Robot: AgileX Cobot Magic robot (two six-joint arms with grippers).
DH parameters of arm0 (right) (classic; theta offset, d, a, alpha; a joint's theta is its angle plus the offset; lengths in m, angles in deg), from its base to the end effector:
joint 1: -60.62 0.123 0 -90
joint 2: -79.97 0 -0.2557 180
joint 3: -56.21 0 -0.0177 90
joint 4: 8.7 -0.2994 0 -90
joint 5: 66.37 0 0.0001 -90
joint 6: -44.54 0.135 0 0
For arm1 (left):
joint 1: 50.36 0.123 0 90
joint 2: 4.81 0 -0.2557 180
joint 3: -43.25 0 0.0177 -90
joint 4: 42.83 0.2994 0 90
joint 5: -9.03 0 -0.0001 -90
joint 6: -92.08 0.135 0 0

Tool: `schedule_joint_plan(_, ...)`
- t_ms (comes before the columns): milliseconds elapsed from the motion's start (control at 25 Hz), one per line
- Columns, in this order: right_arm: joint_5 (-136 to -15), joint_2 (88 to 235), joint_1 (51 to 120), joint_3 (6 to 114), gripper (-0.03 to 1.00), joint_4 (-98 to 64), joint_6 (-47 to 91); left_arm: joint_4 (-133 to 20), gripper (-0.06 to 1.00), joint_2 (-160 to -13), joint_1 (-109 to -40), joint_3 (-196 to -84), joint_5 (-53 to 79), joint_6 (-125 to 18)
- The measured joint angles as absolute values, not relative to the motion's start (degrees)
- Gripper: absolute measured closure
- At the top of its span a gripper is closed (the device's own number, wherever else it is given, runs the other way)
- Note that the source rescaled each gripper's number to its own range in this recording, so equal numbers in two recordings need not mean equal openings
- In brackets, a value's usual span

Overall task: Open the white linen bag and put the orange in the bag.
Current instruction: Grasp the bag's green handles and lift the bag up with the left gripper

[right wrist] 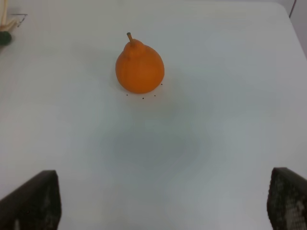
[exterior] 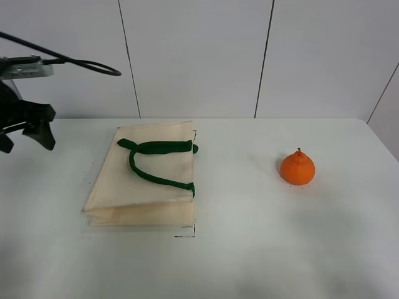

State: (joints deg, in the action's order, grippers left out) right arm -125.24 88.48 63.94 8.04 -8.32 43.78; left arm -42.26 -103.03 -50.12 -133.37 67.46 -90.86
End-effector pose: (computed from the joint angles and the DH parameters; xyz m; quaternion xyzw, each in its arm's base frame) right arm 0.1092 0.0056 0.2818 -0.0301 0.8454 0.0086 0.5332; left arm 0.3794 0.0027 0.2063 -0.0255 0.9845 0.0005 0.1734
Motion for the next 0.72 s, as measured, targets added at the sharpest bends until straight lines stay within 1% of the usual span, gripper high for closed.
schedule_joint_plan(120, -125.2, 88.5, 63.9, 8.0, 0.02, -8.3, 43.8, -43.5, -0.06, -113.9, -50.5, -142.3, 67.4, -92.8)
schedule_joint_plan(200, -125.2, 88.5, 63.9, 8.0, 0.02, -8.3, 43.8, -44.1, -0.06, -119.9, -51.9, -147.7, 68.2, -94.3)
schedule_joint_plan(360, -125.2, 88.5, 63.9, 8.0, 0.02, -8.3, 43.8, -44.7, -0.06, -127.6, -57.7, -154.9, 68.6, -97.5)
schedule_joint_plan(560, -125.2, 88.5, 63.9, 8.0, 0.02, -8.3, 43.8, -45.0, -0.06, -134.0, -64.7, -160.0, 65.6, -101.8)
schedule_joint_plan(720, -125.2, 88.5, 63.9, 8.0, 0.02, -8.3, 43.8, -43.6, -0.06, -137.6, -67.1, -160.9, 62.1, -104.4)
